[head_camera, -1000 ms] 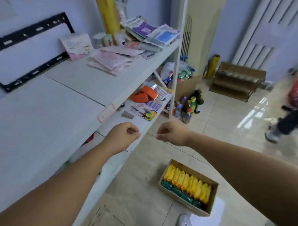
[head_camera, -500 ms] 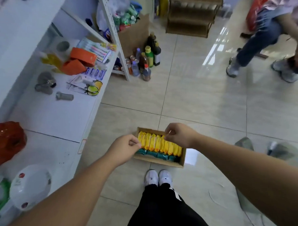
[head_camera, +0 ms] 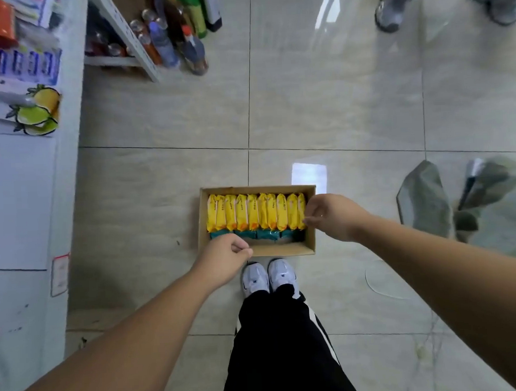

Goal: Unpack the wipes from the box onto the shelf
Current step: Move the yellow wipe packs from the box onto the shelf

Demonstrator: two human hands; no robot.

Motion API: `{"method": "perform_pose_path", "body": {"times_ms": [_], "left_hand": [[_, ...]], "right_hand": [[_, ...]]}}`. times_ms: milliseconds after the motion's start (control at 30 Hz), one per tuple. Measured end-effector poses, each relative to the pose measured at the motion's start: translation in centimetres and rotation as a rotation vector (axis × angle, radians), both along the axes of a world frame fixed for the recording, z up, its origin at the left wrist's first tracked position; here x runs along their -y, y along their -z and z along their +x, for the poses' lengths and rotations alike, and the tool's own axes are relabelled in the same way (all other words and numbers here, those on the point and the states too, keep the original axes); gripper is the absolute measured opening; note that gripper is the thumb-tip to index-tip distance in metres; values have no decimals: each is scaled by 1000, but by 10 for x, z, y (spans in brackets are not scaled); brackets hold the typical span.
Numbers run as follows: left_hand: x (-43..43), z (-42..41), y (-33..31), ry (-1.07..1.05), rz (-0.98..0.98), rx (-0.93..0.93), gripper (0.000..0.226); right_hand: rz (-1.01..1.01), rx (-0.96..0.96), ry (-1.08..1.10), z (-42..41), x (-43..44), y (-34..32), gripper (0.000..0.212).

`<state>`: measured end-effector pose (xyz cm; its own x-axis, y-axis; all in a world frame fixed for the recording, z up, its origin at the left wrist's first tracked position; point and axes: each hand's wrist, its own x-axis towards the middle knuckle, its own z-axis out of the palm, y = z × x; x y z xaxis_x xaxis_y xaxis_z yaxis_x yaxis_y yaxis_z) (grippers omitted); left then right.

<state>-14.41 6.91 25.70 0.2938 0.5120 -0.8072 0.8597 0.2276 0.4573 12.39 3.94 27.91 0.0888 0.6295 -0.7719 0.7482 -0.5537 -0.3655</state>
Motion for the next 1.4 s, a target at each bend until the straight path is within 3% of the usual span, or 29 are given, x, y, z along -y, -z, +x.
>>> {"method": "perform_pose_path", "body": {"times_ms": [167, 300, 667, 867, 1000, 1167, 1400], "left_hand": [[2, 10, 69, 67, -42, -39, 7], [16, 24, 113, 103, -50, -71, 11], [25, 83, 229, 183, -102, -115, 43], [14, 104, 285, 160, -16, -203, 30], [13, 109, 321, 172, 78, -308, 42], [12, 104, 350, 219, 166, -465, 46], [15, 107, 366, 273, 268, -511, 49]], "right_hand": [[-38, 10, -53, 7, 14, 59, 20], [-52, 25, -64, 18, 29, 107, 3], [-70, 78, -17, 33, 31, 232, 21], [-7, 124, -369, 28, 19, 289, 32], [107, 191, -654, 30, 4, 324, 37], [183, 235, -765, 24, -13, 356, 41], [385, 257, -916, 0, -13, 389, 34]]}}
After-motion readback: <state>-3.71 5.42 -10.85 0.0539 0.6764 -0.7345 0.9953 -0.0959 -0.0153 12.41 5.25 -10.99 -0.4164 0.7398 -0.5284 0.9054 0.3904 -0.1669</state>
